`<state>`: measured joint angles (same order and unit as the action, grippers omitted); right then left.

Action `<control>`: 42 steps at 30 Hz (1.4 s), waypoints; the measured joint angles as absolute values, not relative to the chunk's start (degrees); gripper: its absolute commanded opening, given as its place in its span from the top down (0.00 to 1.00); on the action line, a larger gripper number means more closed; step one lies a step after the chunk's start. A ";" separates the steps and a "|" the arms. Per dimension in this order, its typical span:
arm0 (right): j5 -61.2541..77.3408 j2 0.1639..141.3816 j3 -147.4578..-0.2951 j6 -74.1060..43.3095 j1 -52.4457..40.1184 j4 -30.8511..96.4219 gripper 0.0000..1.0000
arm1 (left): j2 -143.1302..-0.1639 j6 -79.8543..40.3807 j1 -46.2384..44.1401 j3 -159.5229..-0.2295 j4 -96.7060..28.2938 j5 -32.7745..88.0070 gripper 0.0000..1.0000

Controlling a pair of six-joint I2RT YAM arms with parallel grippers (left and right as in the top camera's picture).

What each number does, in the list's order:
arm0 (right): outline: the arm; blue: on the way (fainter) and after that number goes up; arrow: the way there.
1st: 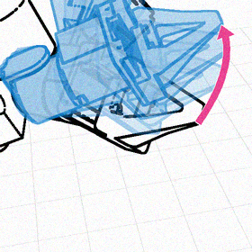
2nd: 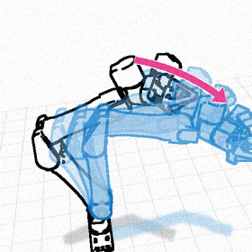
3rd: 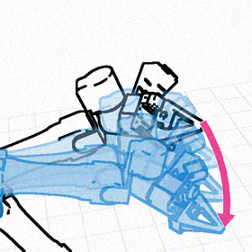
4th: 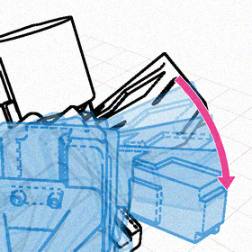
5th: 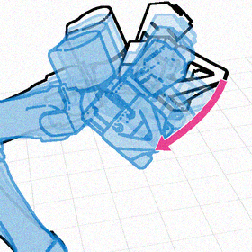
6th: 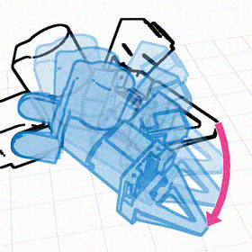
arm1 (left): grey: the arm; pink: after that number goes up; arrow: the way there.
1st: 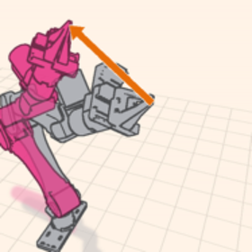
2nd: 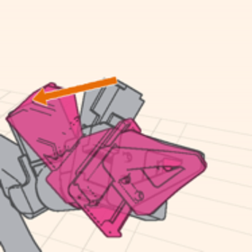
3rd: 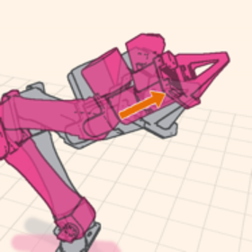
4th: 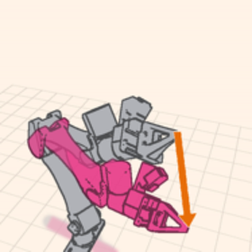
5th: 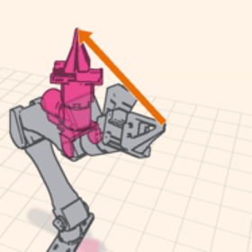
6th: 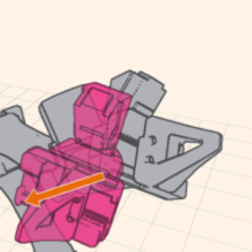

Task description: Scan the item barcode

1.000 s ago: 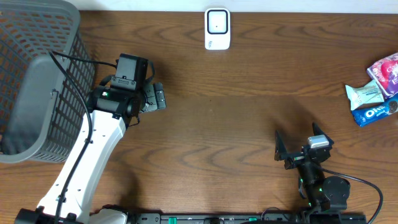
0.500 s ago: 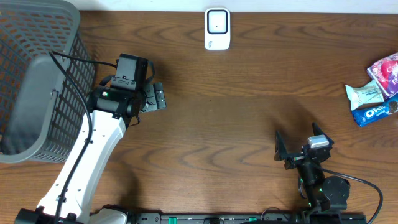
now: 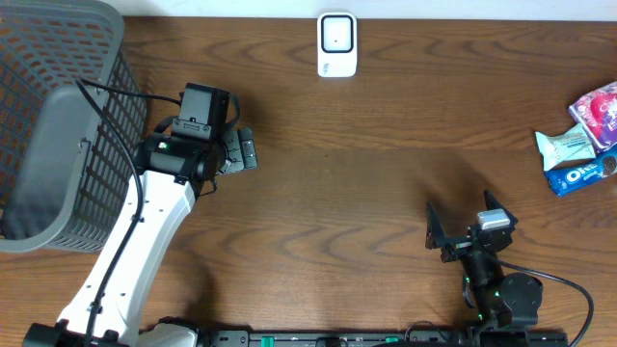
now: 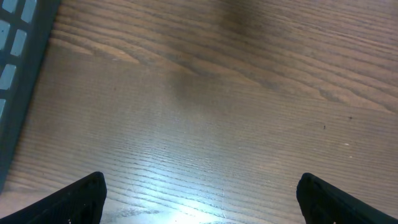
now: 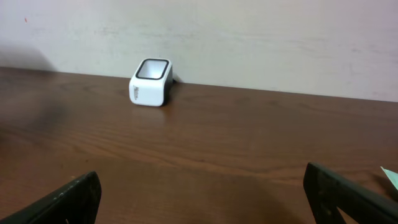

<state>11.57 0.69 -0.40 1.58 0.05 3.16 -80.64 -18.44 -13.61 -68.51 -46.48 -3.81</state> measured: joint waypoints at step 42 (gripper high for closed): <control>11.53 0.69 -0.40 1.76 0.05 3.16 0.01 | -16.38 -15.38 -5.61 -24.91 -28.75 -1.63 0.02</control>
<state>11.53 0.69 -0.40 1.76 0.05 3.16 -16.38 -15.38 -5.61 -24.91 -28.75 -1.63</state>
